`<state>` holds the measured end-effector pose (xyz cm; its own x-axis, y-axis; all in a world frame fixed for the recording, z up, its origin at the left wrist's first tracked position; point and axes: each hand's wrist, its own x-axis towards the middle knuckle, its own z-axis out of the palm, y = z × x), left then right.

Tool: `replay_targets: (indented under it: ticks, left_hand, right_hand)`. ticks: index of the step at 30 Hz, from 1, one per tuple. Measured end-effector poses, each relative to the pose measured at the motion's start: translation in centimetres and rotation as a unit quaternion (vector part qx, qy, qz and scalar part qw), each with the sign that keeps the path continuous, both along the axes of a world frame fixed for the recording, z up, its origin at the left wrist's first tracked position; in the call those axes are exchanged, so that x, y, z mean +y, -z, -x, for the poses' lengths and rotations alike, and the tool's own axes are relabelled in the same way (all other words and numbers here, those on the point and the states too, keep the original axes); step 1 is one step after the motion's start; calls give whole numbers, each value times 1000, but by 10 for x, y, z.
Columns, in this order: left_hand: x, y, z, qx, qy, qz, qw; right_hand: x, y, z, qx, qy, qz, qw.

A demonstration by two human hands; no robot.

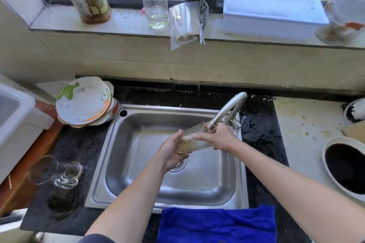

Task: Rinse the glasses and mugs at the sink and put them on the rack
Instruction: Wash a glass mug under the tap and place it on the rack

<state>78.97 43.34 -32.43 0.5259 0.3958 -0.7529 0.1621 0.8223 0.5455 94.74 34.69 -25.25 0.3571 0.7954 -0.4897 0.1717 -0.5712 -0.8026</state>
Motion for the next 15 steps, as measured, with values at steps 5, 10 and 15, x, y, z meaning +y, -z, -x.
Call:
replay_targets:
  ticks: [5,10,15]
  left_hand:
    - [2,-1,6,52,54,-1,997]
    - [-4,-10,3,-1,7,42,999]
    - [-1,-12,0,11,-13,30,999]
  right_hand:
    - [-4,-16,-5,37,-97,-3,995]
    - [6,-10,5,46,38,7,998]
    - [3,-15,5,80,-27,22,996]
